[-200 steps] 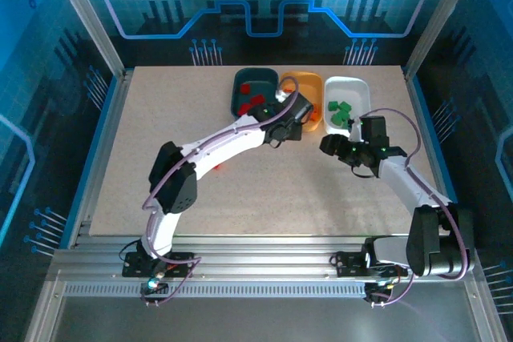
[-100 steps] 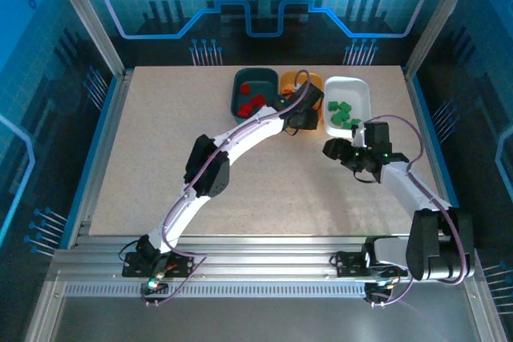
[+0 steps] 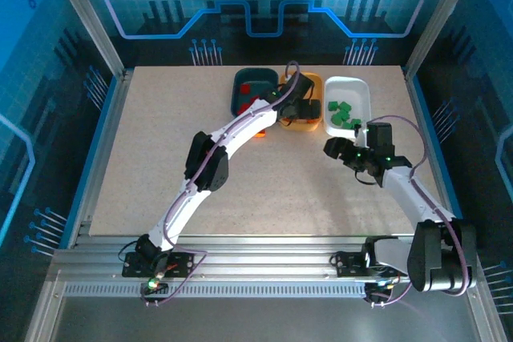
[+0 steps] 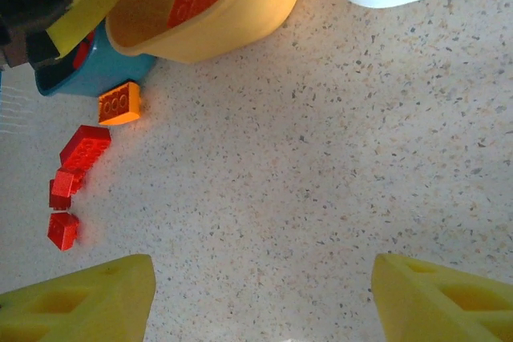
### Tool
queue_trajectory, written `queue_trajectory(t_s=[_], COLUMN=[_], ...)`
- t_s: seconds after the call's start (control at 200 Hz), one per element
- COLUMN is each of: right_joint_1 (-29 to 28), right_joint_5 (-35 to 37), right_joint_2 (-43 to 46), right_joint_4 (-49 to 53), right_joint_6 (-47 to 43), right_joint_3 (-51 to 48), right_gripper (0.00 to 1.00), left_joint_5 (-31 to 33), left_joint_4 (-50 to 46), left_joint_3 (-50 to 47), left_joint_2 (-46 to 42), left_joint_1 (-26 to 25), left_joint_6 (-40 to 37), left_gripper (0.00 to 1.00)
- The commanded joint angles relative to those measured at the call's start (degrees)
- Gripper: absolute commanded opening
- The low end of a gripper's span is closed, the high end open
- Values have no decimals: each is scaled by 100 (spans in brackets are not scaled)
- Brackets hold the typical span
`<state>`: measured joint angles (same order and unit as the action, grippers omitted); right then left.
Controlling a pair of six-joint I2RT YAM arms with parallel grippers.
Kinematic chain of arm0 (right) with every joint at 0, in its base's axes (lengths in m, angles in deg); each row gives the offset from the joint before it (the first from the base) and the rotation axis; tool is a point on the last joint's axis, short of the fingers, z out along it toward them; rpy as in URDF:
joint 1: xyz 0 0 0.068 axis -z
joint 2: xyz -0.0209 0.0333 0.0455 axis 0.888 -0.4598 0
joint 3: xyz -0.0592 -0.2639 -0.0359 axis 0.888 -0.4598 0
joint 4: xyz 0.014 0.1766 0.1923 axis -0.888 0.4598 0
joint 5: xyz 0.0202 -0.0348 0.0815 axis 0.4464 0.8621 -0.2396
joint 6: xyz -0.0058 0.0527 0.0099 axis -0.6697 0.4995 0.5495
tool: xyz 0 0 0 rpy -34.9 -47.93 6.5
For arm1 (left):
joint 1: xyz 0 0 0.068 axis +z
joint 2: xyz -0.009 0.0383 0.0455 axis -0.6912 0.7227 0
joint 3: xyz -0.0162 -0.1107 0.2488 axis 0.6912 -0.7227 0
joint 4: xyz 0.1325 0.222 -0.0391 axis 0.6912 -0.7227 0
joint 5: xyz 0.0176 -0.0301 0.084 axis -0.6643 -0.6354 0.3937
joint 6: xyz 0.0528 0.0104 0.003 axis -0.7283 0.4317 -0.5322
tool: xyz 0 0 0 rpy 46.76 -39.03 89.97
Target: Sort the legos into containers by color
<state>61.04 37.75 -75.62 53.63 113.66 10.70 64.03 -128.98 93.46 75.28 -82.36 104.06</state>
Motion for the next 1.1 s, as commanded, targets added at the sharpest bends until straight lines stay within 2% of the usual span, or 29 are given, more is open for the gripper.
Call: queue_trajectory(t_s=[0.0, 0.08, 0.195, 0.255, 0.32, 0.36, 0.5, 0.81, 1.096], right_joint_1=[86, 86, 88, 86, 79, 73, 74, 68, 71], right_joint_5=[189, 266, 441, 476, 502, 510, 433, 465, 468], right_joint_2=[154, 163, 348, 556, 749, 811, 793, 805, 623], right_joint_4=[74, 69, 185, 158, 167, 186, 162, 282, 242], right_joint_6=[-55, -76, -143, -142, -161, -182, -190, -249, -257], right_joint_3=[-116, -150, -150, -222, -250, -244, -224, -189, -160], right_gripper=[74, 74, 74, 75, 79, 80, 82, 83, 83], left_joint_5=[269, 456, 553, 718, 834, 932, 953, 1122, 1158], left_joint_4=[125, 360, 1332, 1752, 1797, 1795, 2052, 2151, 2130], left_joint_3=[-339, -1391, -3597, -4489, -4984, -5159, -5493, -5812, -5709], left_joint_2=[-685, -1330, -2294, -2624, -2763, -2784, -2680, -2529, -2349], left_joint_1=[7, 2, -70, -91, -42, -13, 87, 429, 566], left_joint_6=[-182, 148, 495, 550, 610, 539, 256, 506, 284], left_gripper=[94, 92, 88, 89, 95, 99, 99, 99, 99])
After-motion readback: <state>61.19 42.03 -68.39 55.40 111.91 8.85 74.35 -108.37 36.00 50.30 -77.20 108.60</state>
